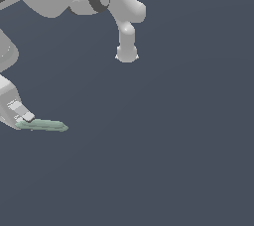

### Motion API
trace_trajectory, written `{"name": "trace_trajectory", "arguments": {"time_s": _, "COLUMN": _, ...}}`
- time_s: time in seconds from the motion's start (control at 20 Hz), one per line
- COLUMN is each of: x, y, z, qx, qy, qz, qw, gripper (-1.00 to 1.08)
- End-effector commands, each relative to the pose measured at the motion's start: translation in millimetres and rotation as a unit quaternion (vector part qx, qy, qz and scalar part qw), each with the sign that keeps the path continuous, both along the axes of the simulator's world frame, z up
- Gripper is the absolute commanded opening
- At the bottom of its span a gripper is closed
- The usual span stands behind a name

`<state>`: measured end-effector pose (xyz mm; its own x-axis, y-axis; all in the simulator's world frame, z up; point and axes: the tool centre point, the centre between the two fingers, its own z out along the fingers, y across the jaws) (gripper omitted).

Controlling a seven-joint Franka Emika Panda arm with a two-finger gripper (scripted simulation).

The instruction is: Pick up the object and move it to a goal position.

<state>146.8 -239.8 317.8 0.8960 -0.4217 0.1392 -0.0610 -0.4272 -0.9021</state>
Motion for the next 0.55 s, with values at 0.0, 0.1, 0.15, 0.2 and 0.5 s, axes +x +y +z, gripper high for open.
{"name": "trace_trajectory", "arguments": {"time_s": 0.0, "x": 0.6, "y": -4.8, "z": 8.9, "qx": 0.002, "qy": -0.015, "qz": 0.003, "qw": 0.9999, "gripper": -1.00}}
{"name": "trace_trajectory", "arguments": {"time_s": 0.1, "x": 0.7, "y": -7.7, "z": 13.6, "qx": 0.004, "qy": -0.023, "qz": 0.004, "qw": 0.9997, "gripper": -1.00}}
{"name": "trace_trajectory", "arguments": {"time_s": 0.15, "x": 0.8, "y": -8.8, "z": 15.4, "qx": 0.004, "qy": -0.025, "qz": 0.005, "qw": 0.9997, "gripper": -1.00}}
{"name": "trace_trajectory", "arguments": {"time_s": 0.2, "x": 0.9, "y": -9.6, "z": 16.8, "qx": 0.004, "qy": -0.028, "qz": 0.005, "qw": 0.9996, "gripper": -1.00}}
{"name": "trace_trajectory", "arguments": {"time_s": 0.5, "x": 1.4, "y": -10.2, "z": 18.3, "qx": 0.005, "qy": -0.030, "qz": 0.006, "qw": 0.9995, "gripper": -1.00}}
